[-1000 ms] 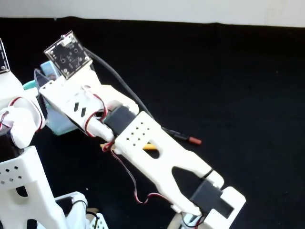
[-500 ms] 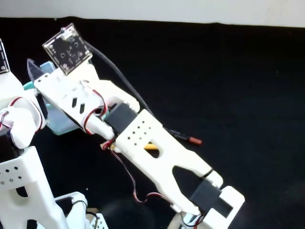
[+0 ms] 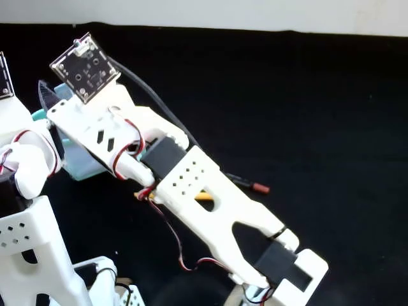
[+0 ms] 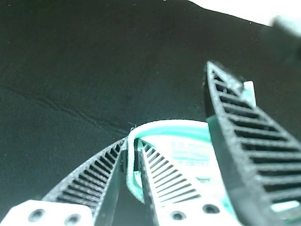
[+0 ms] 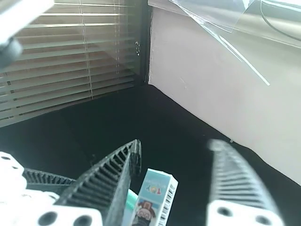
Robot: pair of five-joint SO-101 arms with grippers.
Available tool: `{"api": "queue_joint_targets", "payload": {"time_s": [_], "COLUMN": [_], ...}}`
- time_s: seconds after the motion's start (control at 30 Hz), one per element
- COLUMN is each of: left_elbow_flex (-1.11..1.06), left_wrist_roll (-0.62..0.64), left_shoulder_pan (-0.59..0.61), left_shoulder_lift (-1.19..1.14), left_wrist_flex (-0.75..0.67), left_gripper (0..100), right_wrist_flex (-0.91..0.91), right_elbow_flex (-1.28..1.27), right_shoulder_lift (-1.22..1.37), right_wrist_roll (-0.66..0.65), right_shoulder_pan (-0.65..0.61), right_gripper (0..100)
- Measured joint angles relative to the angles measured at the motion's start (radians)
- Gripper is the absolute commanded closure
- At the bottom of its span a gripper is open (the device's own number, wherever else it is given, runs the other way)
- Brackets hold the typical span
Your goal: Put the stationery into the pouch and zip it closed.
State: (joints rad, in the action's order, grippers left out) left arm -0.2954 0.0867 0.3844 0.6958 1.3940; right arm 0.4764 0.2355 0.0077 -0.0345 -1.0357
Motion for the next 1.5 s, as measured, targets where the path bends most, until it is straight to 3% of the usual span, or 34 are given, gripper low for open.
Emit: {"api": "queue_joint_targets", "payload": {"time_s": [0.7,0.87,1.23,1.5], "left_elbow_flex": [0.0,0.0,0.002,0.002], "left_wrist_roll": [0.003,0.0,0.0,0.0], "left_shoulder_pan": [0.0,-0.002,-0.002,-0.002], "left_shoulder_lift": [0.0,0.0,0.0,0.0], "left_wrist_flex": [0.0,0.0,0.0,0.0], "left_gripper": [99,99,99,99], "right_wrist_flex": [0.098,0.173,0.543,0.516], "right_elbow_flex": [0.109,0.149,0.153,0.043], "right_shoulder_lift": [0.002,0.0,-0.21,-0.213], "right_wrist_roll": [-0.002,-0.002,-0.002,0.023], "right_shoulder_pan": [0.0,-0.002,-0.015,-0.015], "right_gripper": [99.2,99.2,99.2,99.2]}}
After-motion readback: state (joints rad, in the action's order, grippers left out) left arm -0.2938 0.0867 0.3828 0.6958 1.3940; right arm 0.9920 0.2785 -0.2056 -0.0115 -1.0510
